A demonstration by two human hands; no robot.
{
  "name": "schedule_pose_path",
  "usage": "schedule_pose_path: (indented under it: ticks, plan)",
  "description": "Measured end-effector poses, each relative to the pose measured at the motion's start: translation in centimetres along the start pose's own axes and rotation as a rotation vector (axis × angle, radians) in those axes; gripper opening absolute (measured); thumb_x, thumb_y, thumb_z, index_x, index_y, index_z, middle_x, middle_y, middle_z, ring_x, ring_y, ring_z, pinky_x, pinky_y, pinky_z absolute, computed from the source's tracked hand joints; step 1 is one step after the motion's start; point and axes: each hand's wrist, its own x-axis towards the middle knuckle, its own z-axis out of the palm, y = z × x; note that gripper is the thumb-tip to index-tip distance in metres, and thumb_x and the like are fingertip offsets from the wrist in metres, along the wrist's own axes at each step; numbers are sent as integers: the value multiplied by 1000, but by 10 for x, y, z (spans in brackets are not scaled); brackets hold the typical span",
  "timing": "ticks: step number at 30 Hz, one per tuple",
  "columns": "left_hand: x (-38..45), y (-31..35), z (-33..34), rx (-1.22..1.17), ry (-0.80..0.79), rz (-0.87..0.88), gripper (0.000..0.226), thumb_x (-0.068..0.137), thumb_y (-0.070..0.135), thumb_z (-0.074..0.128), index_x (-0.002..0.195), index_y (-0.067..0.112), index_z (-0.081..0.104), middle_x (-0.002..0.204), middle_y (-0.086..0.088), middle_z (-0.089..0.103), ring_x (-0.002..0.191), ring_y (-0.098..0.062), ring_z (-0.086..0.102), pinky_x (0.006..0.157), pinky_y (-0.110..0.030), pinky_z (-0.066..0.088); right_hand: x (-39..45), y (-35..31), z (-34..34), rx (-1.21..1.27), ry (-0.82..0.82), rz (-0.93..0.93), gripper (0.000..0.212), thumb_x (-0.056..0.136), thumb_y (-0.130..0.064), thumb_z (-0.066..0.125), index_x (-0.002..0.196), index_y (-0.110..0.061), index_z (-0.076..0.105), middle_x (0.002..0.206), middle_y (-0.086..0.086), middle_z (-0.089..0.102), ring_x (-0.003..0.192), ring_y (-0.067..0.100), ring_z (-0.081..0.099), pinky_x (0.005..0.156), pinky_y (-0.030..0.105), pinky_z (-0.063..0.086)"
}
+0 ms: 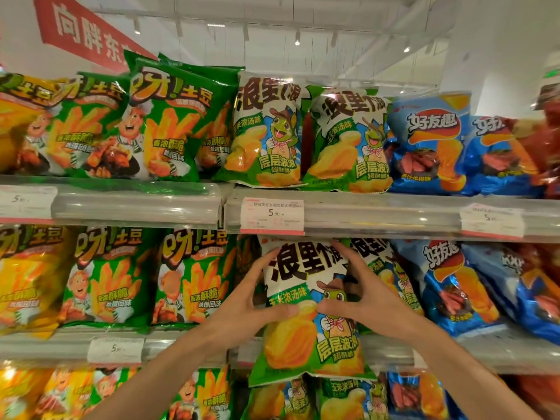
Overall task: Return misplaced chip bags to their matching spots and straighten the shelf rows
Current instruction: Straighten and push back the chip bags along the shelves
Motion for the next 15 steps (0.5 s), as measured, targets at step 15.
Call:
schedule_pose_path:
  ticks: [15]
  plan:
    - [-1,5,5,179,17,122,96,83,29,78,147,59,14,146,33,36,130,7,44,96,-26,54,5,3,-10,20,68,21,121,56,-37,95,149,-55,19,133,-38,41,120,1,59,100,40,54]
